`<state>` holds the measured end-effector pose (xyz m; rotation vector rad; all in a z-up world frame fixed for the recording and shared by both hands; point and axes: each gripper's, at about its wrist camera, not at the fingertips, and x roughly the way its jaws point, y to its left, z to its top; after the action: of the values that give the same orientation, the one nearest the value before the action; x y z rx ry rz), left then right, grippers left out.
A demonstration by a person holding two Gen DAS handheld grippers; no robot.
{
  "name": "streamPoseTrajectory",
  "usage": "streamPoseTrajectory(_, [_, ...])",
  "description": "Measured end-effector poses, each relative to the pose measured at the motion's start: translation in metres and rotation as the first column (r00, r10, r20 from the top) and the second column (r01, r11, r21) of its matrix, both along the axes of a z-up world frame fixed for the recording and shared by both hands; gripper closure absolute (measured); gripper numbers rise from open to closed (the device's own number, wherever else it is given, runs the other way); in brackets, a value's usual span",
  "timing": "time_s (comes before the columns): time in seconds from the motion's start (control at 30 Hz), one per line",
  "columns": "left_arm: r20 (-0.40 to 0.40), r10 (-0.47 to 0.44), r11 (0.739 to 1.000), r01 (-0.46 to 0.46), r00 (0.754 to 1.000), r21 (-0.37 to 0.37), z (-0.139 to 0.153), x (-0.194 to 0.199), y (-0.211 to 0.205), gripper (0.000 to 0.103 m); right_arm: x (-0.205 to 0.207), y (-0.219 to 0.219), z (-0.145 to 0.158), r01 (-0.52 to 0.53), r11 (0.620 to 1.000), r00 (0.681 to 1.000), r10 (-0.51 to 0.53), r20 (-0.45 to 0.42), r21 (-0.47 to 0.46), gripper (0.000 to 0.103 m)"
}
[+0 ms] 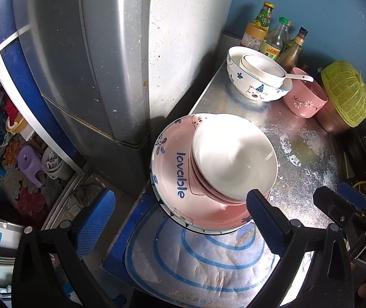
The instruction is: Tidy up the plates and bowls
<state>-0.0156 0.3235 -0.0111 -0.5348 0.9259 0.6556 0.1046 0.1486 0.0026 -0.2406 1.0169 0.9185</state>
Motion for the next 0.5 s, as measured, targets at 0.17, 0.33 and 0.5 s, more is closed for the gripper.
streamPoseTrajectory(0.17, [-0.011,-0.005,1.0,0.005,1.0,-0.015,-0.0028,0.0005,-0.0001,0.0,-0.0017,-0.0004,0.0023,0.001,1.0,1.0,-0.001,0.005,0.009,0.0])
streamPoseTrajectory(0.33, [-0.013,-0.008,1.0,0.008,1.0,-0.024,-0.0035,0.0021,-0.0007,0.0,-0.0021,-0.0008,0.0032,0.002,1.0,1.0,-0.002,0.007,0.011,0.0])
streamPoseTrajectory(0.5, [-0.014,-0.007,0.999,0.007,1.0,-0.033,-0.0041,0.0023,-0.0001,0.0,-0.0028,-0.0015,0.0036,0.003,1.0,1.0,-0.004,0.006,0.013,0.0])
